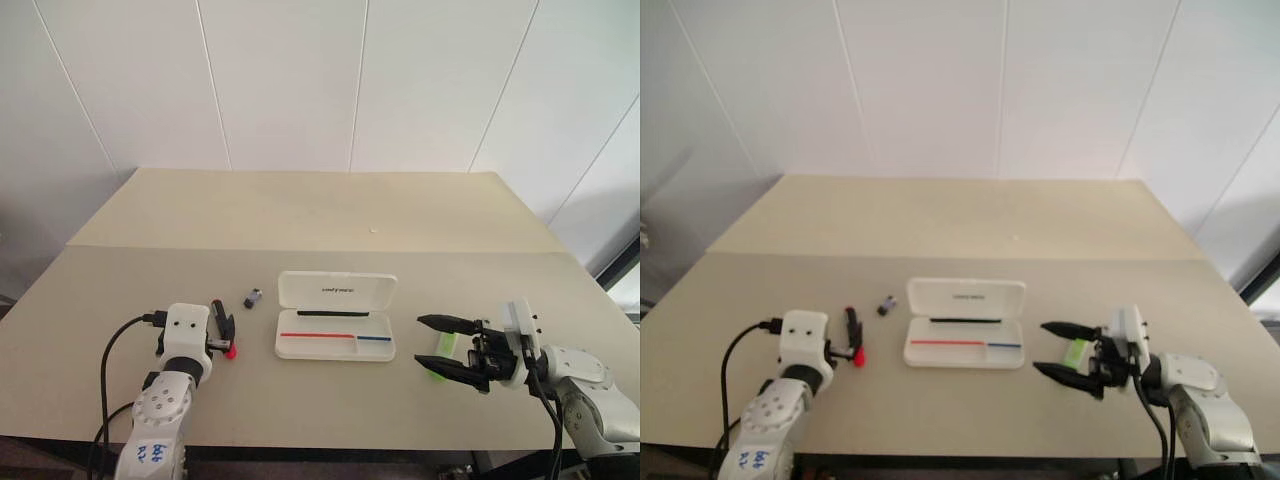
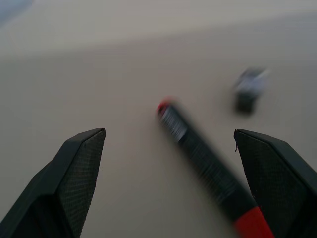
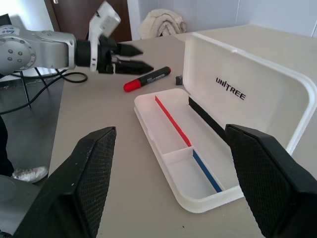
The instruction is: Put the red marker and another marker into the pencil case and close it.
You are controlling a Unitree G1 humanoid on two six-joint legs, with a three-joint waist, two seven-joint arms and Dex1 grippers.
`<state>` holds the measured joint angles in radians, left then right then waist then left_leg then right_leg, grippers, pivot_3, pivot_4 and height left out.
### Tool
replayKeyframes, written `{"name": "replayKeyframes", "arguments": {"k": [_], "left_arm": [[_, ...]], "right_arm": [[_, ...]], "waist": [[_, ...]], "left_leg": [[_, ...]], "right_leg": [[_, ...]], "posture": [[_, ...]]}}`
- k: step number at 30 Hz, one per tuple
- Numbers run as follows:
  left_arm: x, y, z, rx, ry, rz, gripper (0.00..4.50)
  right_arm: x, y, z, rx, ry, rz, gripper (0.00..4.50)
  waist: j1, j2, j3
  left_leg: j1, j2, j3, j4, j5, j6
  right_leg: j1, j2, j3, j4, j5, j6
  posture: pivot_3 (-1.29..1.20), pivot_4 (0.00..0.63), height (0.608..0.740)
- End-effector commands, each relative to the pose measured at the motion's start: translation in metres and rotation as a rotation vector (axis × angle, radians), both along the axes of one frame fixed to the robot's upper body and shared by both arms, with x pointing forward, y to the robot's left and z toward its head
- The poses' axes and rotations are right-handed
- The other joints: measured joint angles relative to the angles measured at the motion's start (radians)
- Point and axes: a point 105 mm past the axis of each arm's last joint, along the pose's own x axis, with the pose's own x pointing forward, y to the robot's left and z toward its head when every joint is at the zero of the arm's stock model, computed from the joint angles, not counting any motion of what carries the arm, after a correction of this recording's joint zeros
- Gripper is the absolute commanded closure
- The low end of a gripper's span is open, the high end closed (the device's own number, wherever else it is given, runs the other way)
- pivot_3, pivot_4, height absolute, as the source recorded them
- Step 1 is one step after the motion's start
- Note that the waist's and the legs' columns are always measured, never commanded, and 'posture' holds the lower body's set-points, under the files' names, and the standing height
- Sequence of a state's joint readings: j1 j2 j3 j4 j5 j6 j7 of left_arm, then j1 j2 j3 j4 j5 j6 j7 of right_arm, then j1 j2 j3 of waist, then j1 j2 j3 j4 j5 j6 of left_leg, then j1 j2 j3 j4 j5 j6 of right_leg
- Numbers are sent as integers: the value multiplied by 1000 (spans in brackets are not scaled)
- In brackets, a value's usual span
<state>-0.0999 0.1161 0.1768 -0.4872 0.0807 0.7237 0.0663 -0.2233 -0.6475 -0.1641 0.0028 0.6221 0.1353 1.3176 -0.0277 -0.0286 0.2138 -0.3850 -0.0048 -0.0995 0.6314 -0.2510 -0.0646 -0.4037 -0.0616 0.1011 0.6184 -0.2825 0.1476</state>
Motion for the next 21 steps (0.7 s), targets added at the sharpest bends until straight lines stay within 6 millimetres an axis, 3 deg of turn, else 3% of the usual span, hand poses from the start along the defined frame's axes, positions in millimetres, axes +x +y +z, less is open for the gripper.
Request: {"name": "replayKeyframes", "arguments": {"k": [1, 19, 21], "left_arm": [[-2, 4, 3, 26, 13, 53, 75], [28, -3, -3, -220, 119, 39, 75], [30, -4, -6, -240, 148, 37, 473]], "right_arm": [[-1, 0, 7, 11, -30, 10, 0], [0, 1, 6, 14, -35, 6, 0], [0, 1, 6, 14, -35, 5, 0]], "waist": [[-1, 0, 0], [0, 0, 0], [0, 0, 0]], "left_leg": [[0, 0, 0, 0, 0, 0], [0, 0, 0, 0, 0, 0], [0, 0, 0, 0, 0, 0]], "right_leg": [[0, 0, 0, 0, 0, 0], [1, 0, 0, -2, 0, 0], [1, 0, 0, -3, 0, 1]], "posture": [[0, 150, 740], [0, 150, 740], [0, 150, 740]]}}
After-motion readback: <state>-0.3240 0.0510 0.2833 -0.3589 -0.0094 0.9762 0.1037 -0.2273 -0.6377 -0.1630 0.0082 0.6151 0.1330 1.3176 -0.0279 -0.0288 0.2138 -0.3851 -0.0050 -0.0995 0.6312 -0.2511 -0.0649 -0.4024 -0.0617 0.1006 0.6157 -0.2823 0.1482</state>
